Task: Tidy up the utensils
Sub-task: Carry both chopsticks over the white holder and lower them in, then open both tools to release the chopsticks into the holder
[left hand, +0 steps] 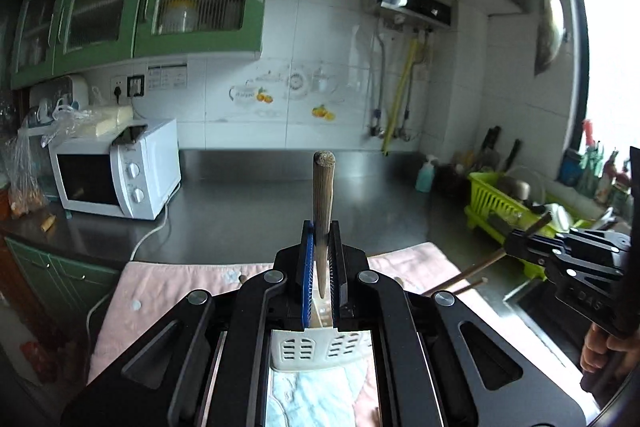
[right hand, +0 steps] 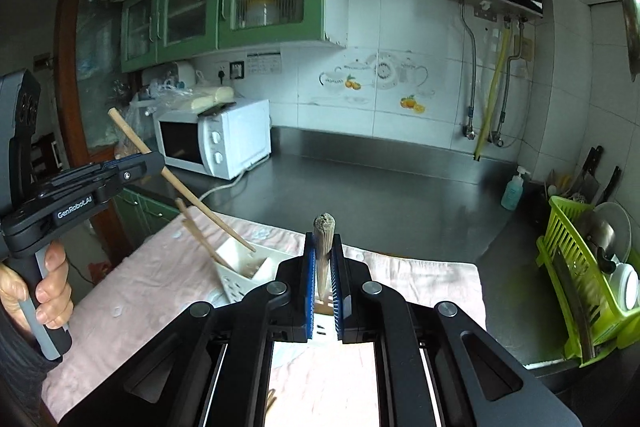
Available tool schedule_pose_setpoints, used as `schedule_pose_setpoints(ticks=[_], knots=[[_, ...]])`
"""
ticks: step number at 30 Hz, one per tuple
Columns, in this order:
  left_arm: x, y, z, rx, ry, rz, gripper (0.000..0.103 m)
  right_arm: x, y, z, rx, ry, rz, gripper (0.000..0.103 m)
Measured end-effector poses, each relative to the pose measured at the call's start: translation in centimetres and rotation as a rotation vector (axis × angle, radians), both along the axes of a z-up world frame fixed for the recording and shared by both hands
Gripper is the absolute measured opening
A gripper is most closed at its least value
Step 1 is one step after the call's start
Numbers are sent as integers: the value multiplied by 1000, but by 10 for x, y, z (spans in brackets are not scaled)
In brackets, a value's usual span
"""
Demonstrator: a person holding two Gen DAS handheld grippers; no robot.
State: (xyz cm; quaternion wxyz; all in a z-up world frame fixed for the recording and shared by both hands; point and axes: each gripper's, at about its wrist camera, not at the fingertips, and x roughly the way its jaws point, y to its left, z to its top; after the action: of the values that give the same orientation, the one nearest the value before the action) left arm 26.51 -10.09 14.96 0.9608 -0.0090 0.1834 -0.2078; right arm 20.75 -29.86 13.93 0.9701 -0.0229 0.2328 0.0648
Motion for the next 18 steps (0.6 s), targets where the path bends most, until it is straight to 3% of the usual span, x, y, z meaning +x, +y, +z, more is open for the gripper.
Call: schedule_pose_setpoints(ticks=[12,18], knots=[[50,-11,-41,78,128,38,7,47,-4,-40,0,98,4,7],[47,-8,-41,60,120,28,8,47,-3,-43,-3,90,5,13]])
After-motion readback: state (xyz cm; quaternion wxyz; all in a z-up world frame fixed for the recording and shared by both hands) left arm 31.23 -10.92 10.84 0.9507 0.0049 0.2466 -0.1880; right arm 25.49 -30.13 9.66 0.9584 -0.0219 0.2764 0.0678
